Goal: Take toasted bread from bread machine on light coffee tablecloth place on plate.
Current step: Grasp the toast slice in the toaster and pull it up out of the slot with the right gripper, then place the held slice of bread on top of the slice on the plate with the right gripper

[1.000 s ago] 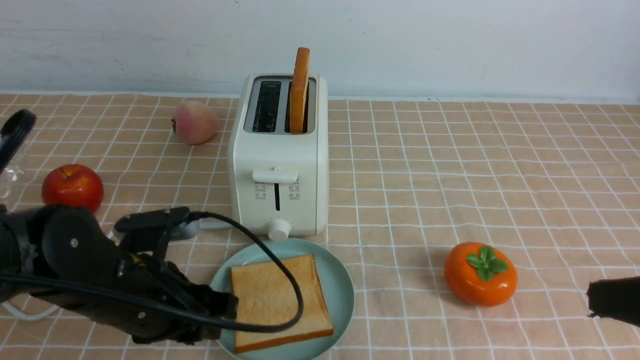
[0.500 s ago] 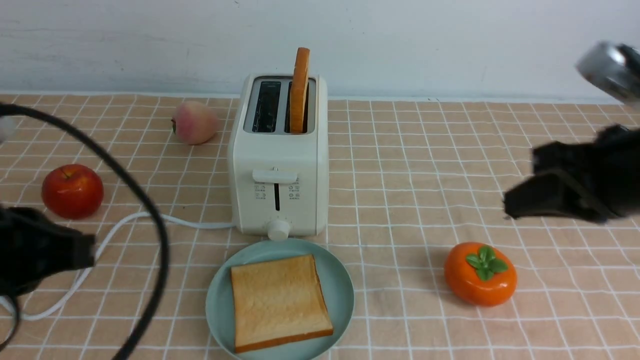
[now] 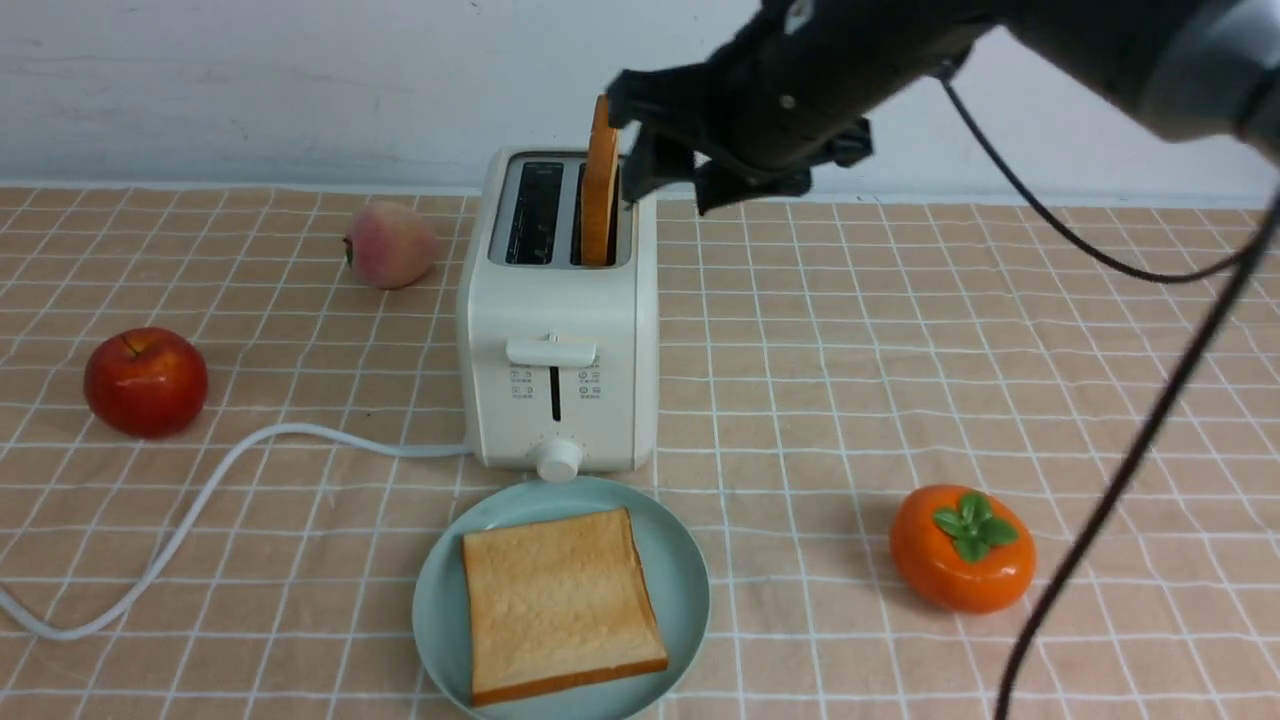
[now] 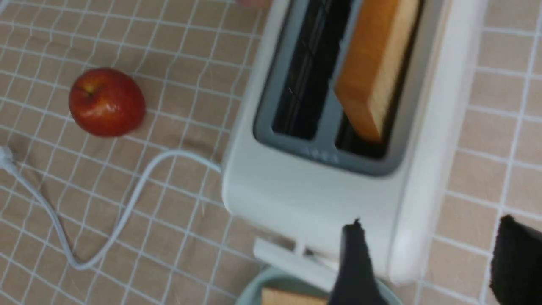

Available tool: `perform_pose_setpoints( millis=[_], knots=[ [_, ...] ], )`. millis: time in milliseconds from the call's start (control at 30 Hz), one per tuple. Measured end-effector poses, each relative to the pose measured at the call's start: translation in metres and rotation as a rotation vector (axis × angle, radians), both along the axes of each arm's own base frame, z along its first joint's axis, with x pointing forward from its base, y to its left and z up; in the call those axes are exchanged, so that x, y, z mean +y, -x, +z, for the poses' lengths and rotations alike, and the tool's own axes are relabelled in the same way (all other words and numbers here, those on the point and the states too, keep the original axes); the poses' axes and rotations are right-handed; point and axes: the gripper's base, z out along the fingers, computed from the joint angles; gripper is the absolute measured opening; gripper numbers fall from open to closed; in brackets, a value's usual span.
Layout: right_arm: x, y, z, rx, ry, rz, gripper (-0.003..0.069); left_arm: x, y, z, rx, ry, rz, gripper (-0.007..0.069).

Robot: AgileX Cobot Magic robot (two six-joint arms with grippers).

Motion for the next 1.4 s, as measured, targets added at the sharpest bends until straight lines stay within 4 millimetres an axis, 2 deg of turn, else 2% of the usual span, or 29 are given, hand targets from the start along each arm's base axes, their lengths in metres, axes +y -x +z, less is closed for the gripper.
perform_pose_setpoints(
  millis=[67, 133, 200, 267, 300, 333, 367, 400, 433, 467, 500, 633, 733, 800, 900, 967, 1100, 1133, 1167, 1200, 1267, 1300, 1333, 1400],
  knots=[
    [0.016, -0.020, -0.009, -0.034, -0.012, 0.007, 0.0571, 0.002, 0.005, -0.003, 0.017, -0.008, 0.000, -0.0014],
    [0.022, -0.029, -0.017, -0.047, -0.007, 0.005, 0.0598, 0.002, 0.005, -0.004, 0.025, -0.018, 0.002, -0.0014],
    [0.029, -0.043, -0.033, -0.049, -0.007, -0.008, 0.0604, 0.003, 0.005, -0.004, 0.030, -0.031, 0.008, -0.0014],
    [0.031, -0.050, -0.045, -0.043, -0.008, -0.018, 0.0577, 0.003, 0.005, -0.005, 0.032, -0.035, 0.009, -0.0014],
    [0.032, -0.052, -0.048, -0.042, -0.007, -0.021, 0.0547, 0.004, 0.005, -0.005, 0.032, -0.037, 0.010, -0.0014],
    [0.033, -0.055, -0.054, -0.038, -0.001, -0.021, 0.0430, 0.004, 0.005, -0.005, 0.032, -0.043, 0.013, -0.0014],
    [0.033, -0.055, -0.054, -0.038, -0.001, -0.022, 0.0430, 0.004, 0.005, -0.005, 0.032, -0.045, 0.014, -0.0014],
    [0.032, -0.055, -0.053, -0.047, 0.008, -0.011, 0.0275, 0.005, 0.005, -0.005, 0.030, -0.051, 0.017, -0.0014],
    [0.030, -0.054, -0.046, -0.069, 0.021, -0.003, 0.0152, 0.005, 0.004, -0.005, 0.026, -0.063, 0.024, -0.0014],
    [0.030, -0.053, -0.045, -0.071, 0.023, -0.002, 0.0136, 0.006, 0.004, -0.005, 0.026, -0.064, 0.025, -0.0014],
    [0.025, -0.049, -0.032, -0.092, 0.033, 0.008, 0.0078, 0.007, 0.004, -0.005, 0.021, -0.077, 0.032, -0.0014],
    [0.005, -0.024, 0.024, -0.171, 0.034, 0.027, 0.0095, 0.010, 0.003, -0.005, 0.007, -0.117, 0.054, -0.0014],
    [-0.020, 0.010, 0.077, -0.234, 0.053, 0.054, 0.0096, 0.012, 0.002, -0.005, -0.002, -0.144, 0.069, -0.0014],
    [-0.029, 0.024, 0.092, -0.242, 0.073, 0.071, 0.0096, 0.012, 0.002, -0.005, -0.006, -0.152, 0.074, -0.0014],
    [-0.047, 0.056, 0.120, -0.275, 0.119, 0.129, 0.0096, 0.014, 0.002, -0.004, -0.016, -0.170, 0.084, -0.0014],
    [-0.050, 0.068, 0.126, -0.267, 0.102, 0.159, 0.0096, 0.014, 0.001, -0.004, -0.020, -0.175, 0.088, -0.0014],
    [-0.048, 0.082, 0.117, -0.183, 0.058, 0.219, 0.0096, 0.014, 0.000, -0.004, -0.021, -0.174, 0.091, -0.0014],
    [-0.044, 0.084, 0.099, -0.090, 0.038, 0.256, 0.0096, 0.014, -0.001, -0.004, -0.013, -0.162, 0.096, -0.0014],
    [-0.043, 0.084, 0.096, -0.078, 0.036, 0.261, 0.0096, 0.014, -0.001, -0.004, -0.013, -0.157, 0.098, -0.0014],
    [-0.037, 0.086, 0.068, 0.035, 0.024, 0.319, 0.0096, 0.013, -0.002, -0.006, 0.000, -0.138, 0.107, -0.0014],
    [-0.031, 0.086, 0.040, 0.122, 0.017, 0.380, 0.0096, 0.013, -0.003, -0.008, 0.013, -0.128, 0.112, -0.0014],
    [-0.030, 0.086, 0.037, 0.134, 0.017, 0.388, 0.0096, 0.013, -0.003, -0.008, 0.013, -0.128, 0.112, -0.0014],
    [-0.023, 0.086, 0.003, 0.226, 0.000, 0.460, 0.0096, 0.013, -0.004, -0.010, 0.022, -0.125, 0.114, -0.0014],
    [-0.018, 0.086, -0.017, 0.282, -0.026, 0.503, 0.0096, 0.013, -0.004, -0.011, 0.027, -0.125, 0.114, -0.0014]
  ],
)
